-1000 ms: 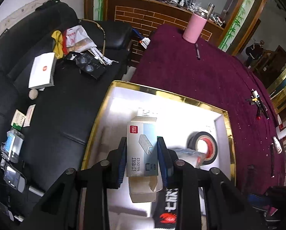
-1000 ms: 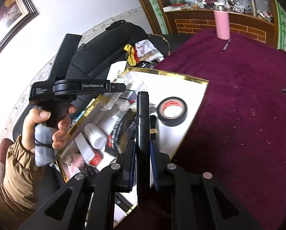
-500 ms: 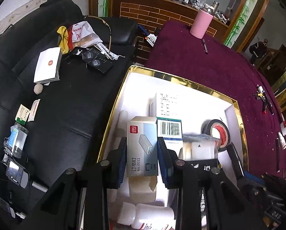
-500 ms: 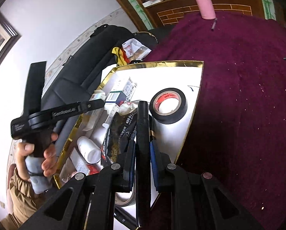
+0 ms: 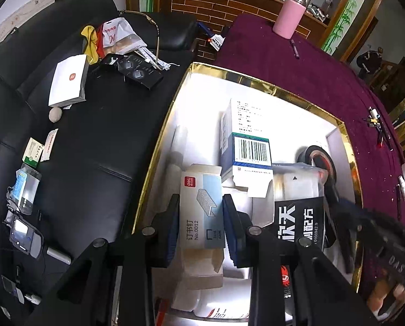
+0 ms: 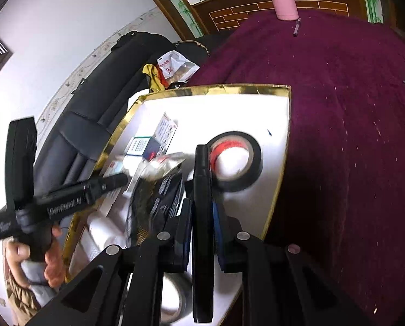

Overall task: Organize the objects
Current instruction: 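Lower the staple box into the tray with the left tool while the right tool lowers the black marker there, then open the left tool over the tray while the right tool releases the black marker, then move the left tool to a black marker on the table and grasp it, then grasp the white spray bottle with the right tool while the left tool holds the marker, then carry the black marker with the left tool while the right tool carries the spray bottle to the tray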

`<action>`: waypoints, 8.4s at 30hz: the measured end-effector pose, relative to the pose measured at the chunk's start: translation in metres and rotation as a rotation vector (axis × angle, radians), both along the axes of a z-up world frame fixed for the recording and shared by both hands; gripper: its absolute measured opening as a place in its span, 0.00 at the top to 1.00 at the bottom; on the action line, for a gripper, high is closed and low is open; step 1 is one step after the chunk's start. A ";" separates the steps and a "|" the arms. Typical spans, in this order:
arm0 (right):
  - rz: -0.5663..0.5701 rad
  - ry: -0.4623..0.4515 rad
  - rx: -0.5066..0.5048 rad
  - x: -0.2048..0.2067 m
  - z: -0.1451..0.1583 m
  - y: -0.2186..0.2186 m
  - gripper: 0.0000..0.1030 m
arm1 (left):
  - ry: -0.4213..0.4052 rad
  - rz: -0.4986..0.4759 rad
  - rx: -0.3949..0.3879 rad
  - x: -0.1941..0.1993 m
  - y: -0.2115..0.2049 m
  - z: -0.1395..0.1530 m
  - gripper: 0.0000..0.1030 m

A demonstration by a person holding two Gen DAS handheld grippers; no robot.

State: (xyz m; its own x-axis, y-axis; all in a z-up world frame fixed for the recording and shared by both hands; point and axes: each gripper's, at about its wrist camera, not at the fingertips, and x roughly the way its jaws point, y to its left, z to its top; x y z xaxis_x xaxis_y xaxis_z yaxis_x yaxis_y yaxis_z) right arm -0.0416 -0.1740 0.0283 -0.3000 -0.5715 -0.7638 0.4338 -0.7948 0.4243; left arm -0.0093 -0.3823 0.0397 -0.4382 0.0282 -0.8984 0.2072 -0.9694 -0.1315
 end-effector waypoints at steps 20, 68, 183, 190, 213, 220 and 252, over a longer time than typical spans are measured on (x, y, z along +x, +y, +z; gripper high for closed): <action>0.060 0.053 0.023 0.006 -0.001 -0.006 0.83 | -0.002 0.014 0.019 -0.001 0.004 -0.002 0.72; -0.253 0.186 0.091 0.061 0.035 0.261 0.00 | 0.045 -0.390 0.142 0.046 0.248 0.041 0.40; -0.309 0.112 0.363 0.067 -0.009 0.308 0.69 | 0.058 -0.623 0.095 0.034 0.388 -0.030 0.86; -0.348 0.141 0.325 0.078 0.003 0.314 0.69 | 0.082 -0.586 0.132 0.040 0.374 -0.021 0.86; -0.315 0.187 0.272 0.098 0.021 0.291 0.69 | 0.164 -0.523 0.143 0.063 0.336 0.010 0.86; -0.274 0.183 0.264 0.096 0.018 0.276 0.69 | 0.168 -0.486 0.141 0.074 0.315 0.013 0.86; -0.074 0.213 0.225 0.079 0.024 0.202 0.69 | 0.227 -0.218 0.181 0.110 0.193 0.045 0.86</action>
